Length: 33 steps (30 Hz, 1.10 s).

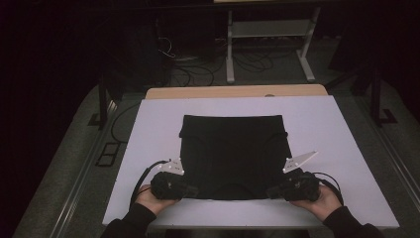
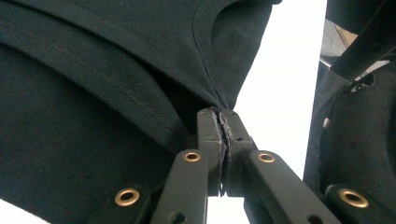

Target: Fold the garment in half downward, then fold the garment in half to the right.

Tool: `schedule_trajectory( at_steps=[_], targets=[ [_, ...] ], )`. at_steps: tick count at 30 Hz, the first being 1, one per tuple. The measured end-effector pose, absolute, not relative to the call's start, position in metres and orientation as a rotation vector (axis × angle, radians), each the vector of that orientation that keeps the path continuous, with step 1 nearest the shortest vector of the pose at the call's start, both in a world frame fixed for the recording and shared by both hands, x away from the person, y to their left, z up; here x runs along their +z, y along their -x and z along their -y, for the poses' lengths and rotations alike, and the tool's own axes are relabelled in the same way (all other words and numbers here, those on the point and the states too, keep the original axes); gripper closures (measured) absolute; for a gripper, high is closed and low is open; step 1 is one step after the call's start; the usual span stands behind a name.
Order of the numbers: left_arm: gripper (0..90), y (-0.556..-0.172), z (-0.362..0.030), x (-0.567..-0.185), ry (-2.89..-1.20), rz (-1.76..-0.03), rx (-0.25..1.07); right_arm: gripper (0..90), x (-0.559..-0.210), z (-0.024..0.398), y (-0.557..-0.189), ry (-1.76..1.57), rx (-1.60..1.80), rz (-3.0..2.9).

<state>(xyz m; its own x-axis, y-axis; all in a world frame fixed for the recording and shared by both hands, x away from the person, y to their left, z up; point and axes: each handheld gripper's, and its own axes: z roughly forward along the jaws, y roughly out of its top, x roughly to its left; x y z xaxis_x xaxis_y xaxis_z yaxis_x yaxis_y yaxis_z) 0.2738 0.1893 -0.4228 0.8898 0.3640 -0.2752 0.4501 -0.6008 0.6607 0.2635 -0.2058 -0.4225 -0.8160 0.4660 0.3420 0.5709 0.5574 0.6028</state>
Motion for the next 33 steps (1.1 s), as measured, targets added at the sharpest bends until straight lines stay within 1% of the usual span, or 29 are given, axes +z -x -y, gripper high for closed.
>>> schedule_trajectory(
  at_steps=[4, 6, 8, 11, 13, 15, 21, 23, 25, 26, 27, 28, 29, 31, 33],
  targets=[
    [86.9, -0.274, -0.190, -0.424, -2.287, -0.581, -0.145, 81.7, -0.423, 0.205, -0.263, 0.885, -1.089, 2.644],
    [85.8, -0.274, -0.191, -0.424, -2.284, -0.586, -0.153, 79.3, -0.423, 0.205, -0.263, 0.890, -1.086, 2.641],
    [81.9, -0.274, -0.191, -0.424, -2.273, -0.602, -0.169, 75.3, -0.423, 0.206, -0.264, 0.912, -1.094, 2.632],
    [73.6, -0.275, -0.192, -0.424, -2.266, -0.611, -0.174, 68.7, -0.422, 0.207, -0.264, 0.929, -1.103, 2.625],
    [65.7, -0.274, -0.192, -0.422, -2.250, -0.636, -0.174, 62.6, -0.421, 0.208, -0.264, 0.938, -1.114, 2.631],
    [60.4, -0.275, -0.193, -0.421, -2.239, -0.641, -0.163, 56.2, -0.420, 0.208, -0.264, 0.937, -1.131, 2.633],
    [41.2, -0.275, -0.200, -0.415, -2.153, -0.710, -0.109, 31.0, -0.416, 0.208, -0.265, 0.971, -1.197, 2.647],
    [37.6, -0.275, -0.202, -0.413, -2.134, -0.719, -0.092, 23.4, -0.415, 0.208, -0.266, 0.982, -1.234, 2.635],
    [34.4, -0.275, -0.205, -0.412, -2.115, -0.737, -0.080, 12.0, -0.413, 0.207, -0.267, 0.992, -1.257, 2.635],
    [33.4, -0.275, -0.206, -0.412, -2.108, -0.742, -0.077, 9.2, -0.412, 0.206, -0.268, 1.001, -1.268, 2.635],
    [31.9, -0.275, -0.208, -0.411, -2.097, -0.759, -0.077, 3.2, -0.412, 0.206, -0.268, 1.009, -1.275, 2.635],
    [30.3, -0.275, -0.209, -0.411, -2.091, -0.765, -0.079, 0.0, -0.410, 0.205, -0.267, 1.021, -1.291, 2.647],
    [28.5, -0.275, -0.211, -0.411, -2.086, -0.780, -0.083, 0.0, -0.409, 0.205, -0.267, 1.025, -1.303, 2.662],
    [21.1, -0.276, -0.213, -0.412, -2.082, -0.815, -0.079, 0.0, -0.406, 0.205, -0.268, 1.047, -1.328, 2.675],
    [17.0, -0.276, -0.214, -0.413, -2.084, -0.834, -0.073, 0.0, -0.403, 0.205, -0.269, 1.048, -1.342, 2.674]
  ],
)
